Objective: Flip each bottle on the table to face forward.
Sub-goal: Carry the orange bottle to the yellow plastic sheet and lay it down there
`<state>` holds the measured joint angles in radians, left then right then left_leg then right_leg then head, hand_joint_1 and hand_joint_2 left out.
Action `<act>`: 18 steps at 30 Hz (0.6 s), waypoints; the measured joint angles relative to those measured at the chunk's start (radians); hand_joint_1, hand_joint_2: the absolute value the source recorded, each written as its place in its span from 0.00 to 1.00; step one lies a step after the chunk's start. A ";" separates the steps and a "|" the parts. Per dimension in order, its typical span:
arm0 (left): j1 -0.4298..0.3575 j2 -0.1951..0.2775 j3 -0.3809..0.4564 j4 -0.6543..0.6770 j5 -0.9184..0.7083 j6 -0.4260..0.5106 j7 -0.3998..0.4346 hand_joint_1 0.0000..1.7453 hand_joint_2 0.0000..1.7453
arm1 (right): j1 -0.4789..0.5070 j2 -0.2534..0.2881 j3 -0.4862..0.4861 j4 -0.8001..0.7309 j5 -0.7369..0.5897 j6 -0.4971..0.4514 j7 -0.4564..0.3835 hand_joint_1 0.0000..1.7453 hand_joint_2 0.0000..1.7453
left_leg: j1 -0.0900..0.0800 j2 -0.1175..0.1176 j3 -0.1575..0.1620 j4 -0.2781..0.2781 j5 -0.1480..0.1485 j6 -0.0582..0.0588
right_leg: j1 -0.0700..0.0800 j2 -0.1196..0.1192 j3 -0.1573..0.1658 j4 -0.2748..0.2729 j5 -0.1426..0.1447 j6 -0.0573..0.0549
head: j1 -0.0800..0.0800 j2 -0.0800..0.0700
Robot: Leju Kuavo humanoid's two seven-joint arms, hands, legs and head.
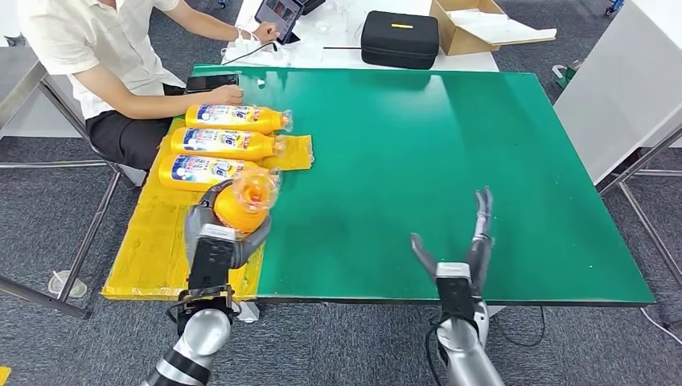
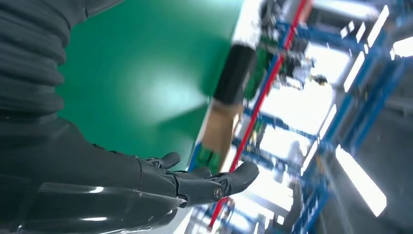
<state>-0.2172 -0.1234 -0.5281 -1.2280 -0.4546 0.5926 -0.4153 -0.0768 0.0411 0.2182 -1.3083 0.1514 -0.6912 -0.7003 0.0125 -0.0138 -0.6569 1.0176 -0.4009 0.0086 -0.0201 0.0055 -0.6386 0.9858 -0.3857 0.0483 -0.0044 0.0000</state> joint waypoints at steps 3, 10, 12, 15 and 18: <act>-0.023 0.027 -0.015 0.032 -0.181 -0.051 0.121 1.00 1.00 | 0.033 0.003 -0.027 -0.074 -0.021 0.017 0.000 0.00 1.00 | 0.000 0.000 0.000 0.000 0.000 0.000 | 0.000 0.000 0.000 0.000 0.000 0.000 | 0.000 0.000; -0.136 0.063 -0.045 0.227 -0.340 -0.321 0.217 1.00 1.00 | 0.052 0.020 -0.072 -0.125 -0.046 0.103 0.000 0.00 1.00 | 0.000 0.002 0.001 0.000 0.002 0.000 | 0.000 0.000 0.000 0.000 0.002 0.000 | 0.000 0.000; -0.182 0.065 -0.048 0.300 -0.333 -0.395 0.213 1.00 1.00 | 0.052 0.028 -0.083 -0.125 -0.049 0.130 0.000 0.00 1.00 | 0.000 0.002 0.001 0.000 0.003 0.000 | 0.000 0.000 0.000 0.000 0.002 0.000 | 0.000 0.000; -0.252 0.065 -0.053 0.403 -0.317 -0.478 0.200 1.00 1.00 | 0.050 0.041 -0.092 -0.119 -0.054 0.160 0.000 0.00 1.00 | 0.000 0.003 0.001 0.000 0.003 0.000 | 0.000 0.000 0.001 0.000 0.002 0.000 | 0.000 0.000; -0.307 0.062 -0.055 0.484 -0.311 -0.507 0.197 0.99 1.00 | 0.047 0.050 -0.095 -0.107 -0.055 0.174 0.000 0.00 1.00 | 0.000 0.003 0.002 0.000 0.003 -0.001 | 0.000 0.000 0.001 0.000 0.002 0.000 | 0.000 0.000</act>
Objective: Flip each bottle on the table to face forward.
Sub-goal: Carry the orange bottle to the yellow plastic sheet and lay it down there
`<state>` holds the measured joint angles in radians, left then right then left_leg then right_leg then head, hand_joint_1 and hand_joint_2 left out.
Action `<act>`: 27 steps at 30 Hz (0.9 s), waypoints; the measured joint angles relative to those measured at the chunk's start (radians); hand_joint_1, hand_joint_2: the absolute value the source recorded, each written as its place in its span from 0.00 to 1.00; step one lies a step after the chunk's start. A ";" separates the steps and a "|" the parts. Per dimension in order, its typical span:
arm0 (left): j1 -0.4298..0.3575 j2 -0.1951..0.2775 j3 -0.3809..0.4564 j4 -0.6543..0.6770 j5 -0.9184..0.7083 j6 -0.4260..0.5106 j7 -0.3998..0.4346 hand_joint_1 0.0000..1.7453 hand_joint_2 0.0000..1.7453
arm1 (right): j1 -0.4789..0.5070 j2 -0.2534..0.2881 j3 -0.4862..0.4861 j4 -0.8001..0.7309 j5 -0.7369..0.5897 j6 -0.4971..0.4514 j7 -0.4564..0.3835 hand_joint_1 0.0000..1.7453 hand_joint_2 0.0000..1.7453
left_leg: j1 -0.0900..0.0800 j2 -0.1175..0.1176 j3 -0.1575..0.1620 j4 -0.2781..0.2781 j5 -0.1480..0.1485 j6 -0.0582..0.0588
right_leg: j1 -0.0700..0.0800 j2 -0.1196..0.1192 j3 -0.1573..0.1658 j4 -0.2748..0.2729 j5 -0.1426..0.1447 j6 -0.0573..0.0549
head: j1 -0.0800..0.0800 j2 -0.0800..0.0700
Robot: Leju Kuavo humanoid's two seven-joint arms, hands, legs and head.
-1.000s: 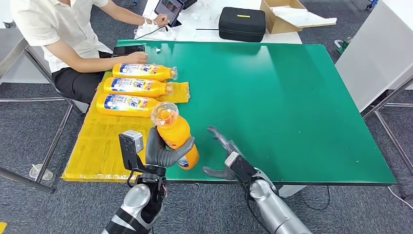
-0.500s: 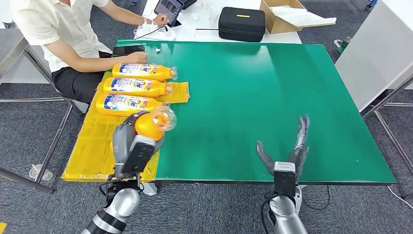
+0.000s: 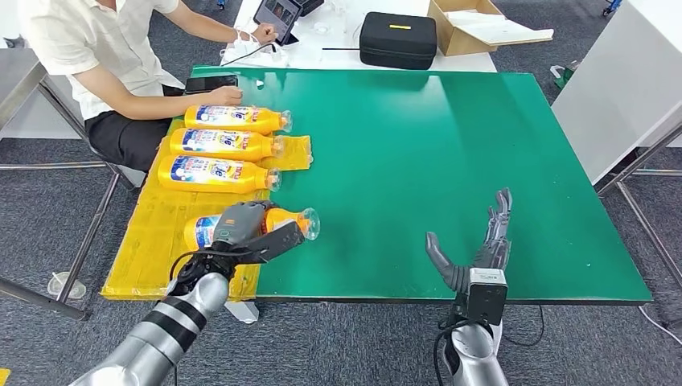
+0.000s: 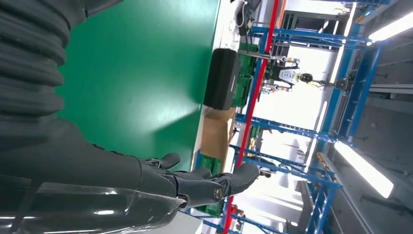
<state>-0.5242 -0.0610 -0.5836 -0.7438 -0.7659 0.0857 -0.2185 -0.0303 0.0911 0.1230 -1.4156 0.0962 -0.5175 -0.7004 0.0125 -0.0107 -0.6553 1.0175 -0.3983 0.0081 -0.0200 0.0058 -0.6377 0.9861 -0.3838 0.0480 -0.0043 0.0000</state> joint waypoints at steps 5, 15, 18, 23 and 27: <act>-0.060 -0.005 -0.005 0.109 0.006 -0.015 -0.008 0.73 1.00 | -0.006 0.012 -0.001 0.029 -0.002 0.016 0.000 0.00 1.00 | 0.000 0.000 0.001 0.000 0.000 0.000 | 0.000 0.000 0.001 0.000 0.000 0.000 | 0.000 0.000; -0.096 -0.001 -0.009 0.233 0.005 -0.080 0.019 0.00 1.00 | -0.013 0.017 -0.001 0.059 0.000 0.008 0.000 0.00 1.00 | 0.000 0.000 0.003 0.000 0.000 0.000 | 0.000 0.000 0.003 0.000 0.000 0.000 | 0.000 0.000; -0.103 0.004 -0.007 0.255 0.023 -0.111 0.012 0.00 1.00 | -0.021 0.016 -0.001 0.067 -0.002 0.007 0.000 0.00 1.00 | 0.000 0.000 0.003 0.000 0.000 0.000 | 0.000 0.000 0.004 0.000 0.000 0.000 | 0.000 0.000; -0.112 0.010 0.001 0.271 0.046 -0.139 -0.006 0.00 1.00 | -0.031 0.012 -0.002 0.079 -0.004 0.011 0.000 0.00 1.00 | 0.000 0.000 0.004 0.000 0.000 0.000 | 0.000 0.000 0.005 0.000 -0.001 0.000 | 0.000 0.000; -0.112 0.011 0.001 0.271 0.047 -0.140 -0.008 0.00 1.00 | -0.032 0.012 -0.002 0.080 -0.004 0.013 0.000 0.00 1.00 | 0.000 0.000 0.004 0.000 0.000 0.000 | 0.000 0.000 0.005 0.000 -0.001 0.000 | 0.000 0.000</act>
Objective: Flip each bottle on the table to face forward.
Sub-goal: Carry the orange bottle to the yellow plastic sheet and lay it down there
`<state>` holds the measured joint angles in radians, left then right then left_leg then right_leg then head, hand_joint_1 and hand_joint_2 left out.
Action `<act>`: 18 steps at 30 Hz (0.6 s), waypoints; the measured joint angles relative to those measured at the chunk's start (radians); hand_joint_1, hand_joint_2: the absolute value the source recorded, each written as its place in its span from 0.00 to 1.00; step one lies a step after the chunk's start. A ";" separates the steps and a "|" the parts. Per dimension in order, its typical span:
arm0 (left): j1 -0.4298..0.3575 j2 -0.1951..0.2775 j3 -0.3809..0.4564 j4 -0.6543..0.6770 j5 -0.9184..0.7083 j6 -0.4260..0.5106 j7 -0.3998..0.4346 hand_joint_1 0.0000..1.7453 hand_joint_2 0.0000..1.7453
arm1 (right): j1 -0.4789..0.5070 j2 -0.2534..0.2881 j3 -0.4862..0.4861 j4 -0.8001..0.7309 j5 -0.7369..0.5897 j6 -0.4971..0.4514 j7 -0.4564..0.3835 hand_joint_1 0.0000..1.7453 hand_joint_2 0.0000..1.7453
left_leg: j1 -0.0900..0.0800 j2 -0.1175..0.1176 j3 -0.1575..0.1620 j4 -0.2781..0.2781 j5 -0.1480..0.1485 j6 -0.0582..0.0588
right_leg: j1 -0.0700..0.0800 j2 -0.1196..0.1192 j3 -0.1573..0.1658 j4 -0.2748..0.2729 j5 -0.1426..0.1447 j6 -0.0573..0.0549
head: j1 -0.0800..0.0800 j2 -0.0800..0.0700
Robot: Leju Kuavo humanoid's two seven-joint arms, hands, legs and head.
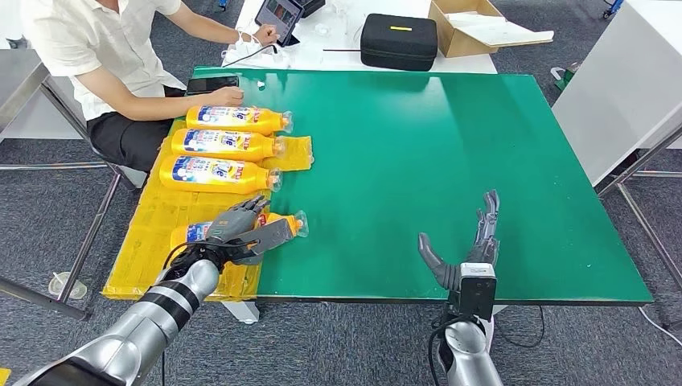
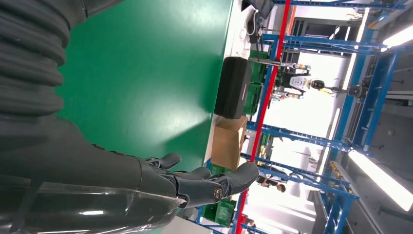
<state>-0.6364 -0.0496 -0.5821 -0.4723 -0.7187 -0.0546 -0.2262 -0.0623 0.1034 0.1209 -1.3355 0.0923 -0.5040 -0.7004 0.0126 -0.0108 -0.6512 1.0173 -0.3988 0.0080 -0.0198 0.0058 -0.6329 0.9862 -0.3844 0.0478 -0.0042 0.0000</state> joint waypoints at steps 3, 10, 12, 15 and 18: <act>0.000 0.000 0.000 0.000 0.000 0.000 0.000 0.00 1.00 | 0.000 0.000 0.000 0.000 0.000 0.000 0.000 0.00 1.00 | 0.000 0.000 0.000 0.000 0.000 0.000 | 0.000 0.000 0.000 0.000 0.000 0.000 | 0.000 0.000; 0.001 0.001 0.002 0.000 0.009 0.010 -0.011 0.00 1.00 | -0.002 -0.001 0.000 0.004 0.002 0.007 0.000 0.00 1.00 | 0.000 0.000 0.000 0.000 0.000 0.000 | 0.000 0.000 0.000 0.000 0.000 0.000 | 0.000 0.000; 0.014 0.000 0.013 -0.008 0.033 0.056 -0.045 0.00 1.00 | -0.002 -0.002 0.000 0.010 0.006 0.010 0.000 0.00 1.00 | 0.000 0.000 0.001 0.000 0.000 0.000 | 0.000 0.000 0.000 0.000 0.000 0.000 | 0.000 0.000; 0.167 -0.002 0.054 -0.245 0.164 0.115 -0.150 0.00 1.00 | 0.017 -0.011 -0.001 0.014 0.017 0.001 0.000 0.00 0.50 | 0.000 0.000 0.000 0.000 -0.001 0.000 | 0.000 0.000 -0.001 0.000 -0.001 0.000 | 0.000 0.000; 0.310 0.005 0.067 -0.518 0.288 0.041 -0.214 0.00 1.00 | 0.036 -0.018 -0.001 0.013 0.018 -0.004 0.000 0.00 0.25 | 0.000 0.000 -0.001 0.000 -0.002 0.000 | 0.000 0.000 -0.002 0.000 -0.001 0.000 | 0.000 0.000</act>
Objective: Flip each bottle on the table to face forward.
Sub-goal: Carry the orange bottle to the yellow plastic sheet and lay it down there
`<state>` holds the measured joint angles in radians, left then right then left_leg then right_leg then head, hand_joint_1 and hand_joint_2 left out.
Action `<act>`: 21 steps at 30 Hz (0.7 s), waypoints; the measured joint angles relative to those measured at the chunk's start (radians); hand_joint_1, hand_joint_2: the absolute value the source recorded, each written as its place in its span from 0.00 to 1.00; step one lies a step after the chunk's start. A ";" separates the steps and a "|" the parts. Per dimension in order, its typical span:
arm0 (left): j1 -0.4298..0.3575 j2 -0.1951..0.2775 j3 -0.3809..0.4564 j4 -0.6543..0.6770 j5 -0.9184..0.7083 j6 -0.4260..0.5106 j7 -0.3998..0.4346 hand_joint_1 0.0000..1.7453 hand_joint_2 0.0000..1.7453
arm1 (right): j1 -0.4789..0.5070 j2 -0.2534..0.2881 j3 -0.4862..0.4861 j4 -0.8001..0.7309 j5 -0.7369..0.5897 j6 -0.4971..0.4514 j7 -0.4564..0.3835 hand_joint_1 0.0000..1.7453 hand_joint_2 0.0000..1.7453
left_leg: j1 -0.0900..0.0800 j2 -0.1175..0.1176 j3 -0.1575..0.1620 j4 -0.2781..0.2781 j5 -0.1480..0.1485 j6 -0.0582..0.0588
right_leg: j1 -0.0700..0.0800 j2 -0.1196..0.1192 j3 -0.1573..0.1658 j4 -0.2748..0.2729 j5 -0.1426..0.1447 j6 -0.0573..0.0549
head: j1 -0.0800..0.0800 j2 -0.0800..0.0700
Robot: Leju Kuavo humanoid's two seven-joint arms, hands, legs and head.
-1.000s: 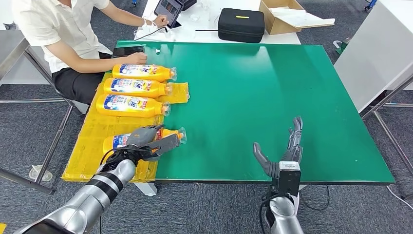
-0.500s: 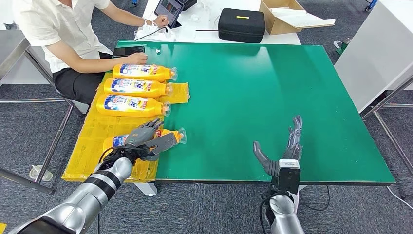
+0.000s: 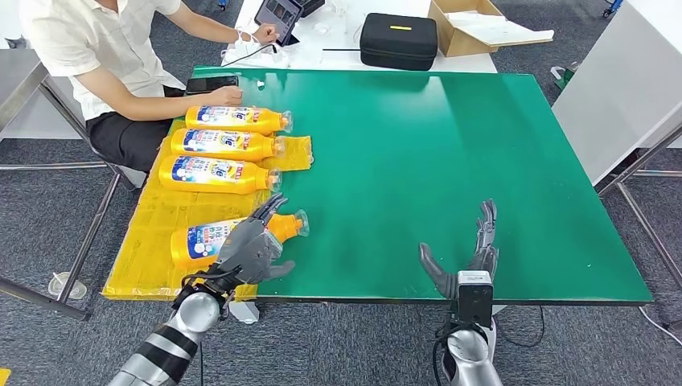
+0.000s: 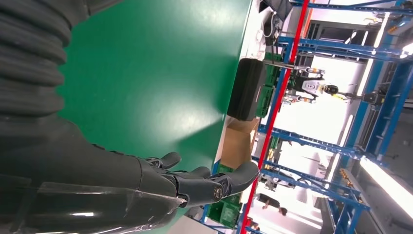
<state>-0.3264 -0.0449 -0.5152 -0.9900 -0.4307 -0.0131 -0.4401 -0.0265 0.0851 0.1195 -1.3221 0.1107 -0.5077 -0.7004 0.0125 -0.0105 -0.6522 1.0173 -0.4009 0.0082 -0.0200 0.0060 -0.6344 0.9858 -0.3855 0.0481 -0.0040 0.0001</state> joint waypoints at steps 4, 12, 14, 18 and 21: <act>0.036 0.006 -0.001 -0.071 0.050 -0.014 -0.017 0.00 1.00 | 0.004 -0.002 0.000 -0.018 -0.004 0.000 0.000 0.00 1.00 | 0.000 0.000 0.000 0.000 0.000 0.000 | 0.000 0.000 0.000 0.000 0.000 0.000 | 0.000 0.000; 0.099 -0.040 0.042 -0.115 0.261 0.043 -0.034 0.00 1.00 | 0.004 -0.003 0.015 -0.038 0.005 0.159 0.000 0.00 1.00 | 0.000 0.000 0.000 0.000 0.000 0.000 | 0.000 0.000 0.000 0.000 0.000 0.000 | 0.000 0.000; 0.120 -0.060 0.065 -0.126 0.319 0.076 -0.057 0.00 1.00 | 0.006 0.003 0.022 -0.037 0.014 0.183 0.000 0.00 1.00 | 0.000 0.000 0.000 0.000 0.000 0.000 | 0.000 0.000 0.000 0.000 0.000 0.000 | 0.000 0.000; 0.160 -0.092 0.106 -0.156 0.368 0.169 -0.097 0.00 1.00 | 0.024 0.014 0.056 -0.058 0.040 0.193 0.000 0.00 1.00 | 0.000 0.000 0.000 0.000 0.000 0.000 | 0.000 0.000 -0.001 0.000 0.000 0.000 | 0.000 0.000; 0.176 -0.105 0.122 -0.175 0.355 0.247 -0.104 0.00 1.00 | 0.038 0.011 0.101 -0.095 0.043 0.181 0.000 0.00 0.50 | 0.000 0.000 0.000 0.000 -0.001 -0.001 | 0.000 0.000 -0.001 0.000 -0.001 -0.001 | 0.000 0.000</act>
<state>-0.1506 -0.1496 -0.3933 -1.1646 -0.0762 0.2339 -0.5442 0.0118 0.0965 0.2202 -1.4173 0.1541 -0.3263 -0.7004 0.0129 -0.0105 -0.6527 1.0173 -0.4014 0.0075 -0.0195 0.0059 -0.6351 0.9858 -0.3861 0.0475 -0.0042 0.0001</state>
